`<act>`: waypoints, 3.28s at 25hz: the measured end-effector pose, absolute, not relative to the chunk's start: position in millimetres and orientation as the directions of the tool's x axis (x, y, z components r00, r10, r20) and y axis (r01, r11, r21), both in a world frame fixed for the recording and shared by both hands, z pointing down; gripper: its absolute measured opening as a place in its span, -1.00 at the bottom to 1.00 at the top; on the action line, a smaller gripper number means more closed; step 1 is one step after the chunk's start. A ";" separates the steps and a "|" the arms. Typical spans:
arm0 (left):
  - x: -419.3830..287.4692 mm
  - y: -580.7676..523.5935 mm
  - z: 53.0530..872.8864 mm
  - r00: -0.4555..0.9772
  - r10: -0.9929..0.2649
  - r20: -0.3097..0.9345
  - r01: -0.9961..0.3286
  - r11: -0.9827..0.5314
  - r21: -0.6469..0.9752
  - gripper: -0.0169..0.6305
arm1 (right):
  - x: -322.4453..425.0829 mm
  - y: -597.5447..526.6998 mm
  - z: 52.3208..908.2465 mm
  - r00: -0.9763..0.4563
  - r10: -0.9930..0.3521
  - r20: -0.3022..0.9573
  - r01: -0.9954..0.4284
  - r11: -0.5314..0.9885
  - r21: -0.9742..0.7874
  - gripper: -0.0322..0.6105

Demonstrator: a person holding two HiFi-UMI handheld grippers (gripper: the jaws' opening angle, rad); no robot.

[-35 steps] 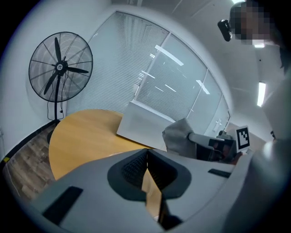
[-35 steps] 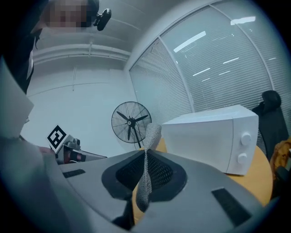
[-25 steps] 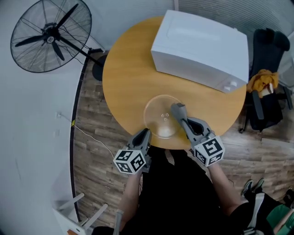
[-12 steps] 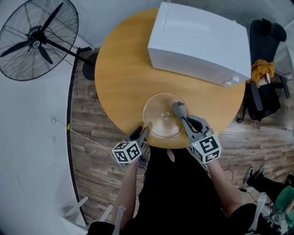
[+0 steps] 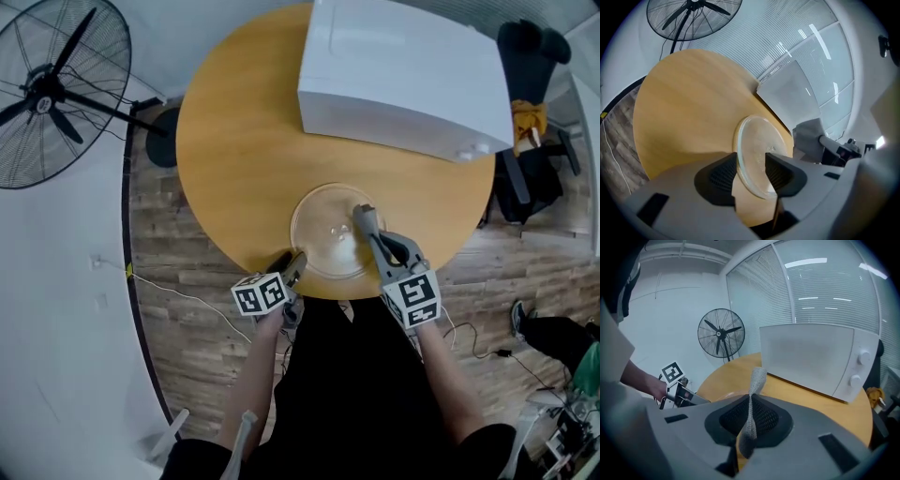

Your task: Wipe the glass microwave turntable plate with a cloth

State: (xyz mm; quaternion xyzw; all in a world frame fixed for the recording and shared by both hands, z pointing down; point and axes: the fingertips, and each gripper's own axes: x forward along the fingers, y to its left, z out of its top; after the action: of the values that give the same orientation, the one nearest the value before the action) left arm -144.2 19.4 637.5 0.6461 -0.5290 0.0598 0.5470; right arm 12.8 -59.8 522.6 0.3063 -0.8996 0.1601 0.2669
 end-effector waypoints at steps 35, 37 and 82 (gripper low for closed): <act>-146.9 13.3 663.6 0.587 -0.514 0.626 -0.667 0.131 0.733 -0.84 | -42.2 -135.1 656.4 -0.416 -0.488 0.768 -0.735 0.678 0.033 -0.84; -148.1 13.8 664.3 0.582 -0.513 0.631 -0.673 0.131 0.728 -0.84 | -52.7 -137.4 656.3 -0.428 -0.485 0.763 -0.731 0.682 0.023 -0.84; -153.3 14.2 666.9 0.544 -0.525 0.655 -0.700 0.145 0.699 -0.87 | -56.1 61.7 664.4 -0.629 0.020 0.777 -0.303 0.914 -0.269 -0.83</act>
State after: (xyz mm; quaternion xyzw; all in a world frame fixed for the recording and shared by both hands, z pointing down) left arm -153.3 14.2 666.9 0.6495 -0.4717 0.0742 0.5918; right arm -56.1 61.7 664.4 0.0803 -0.8820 0.1909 0.4233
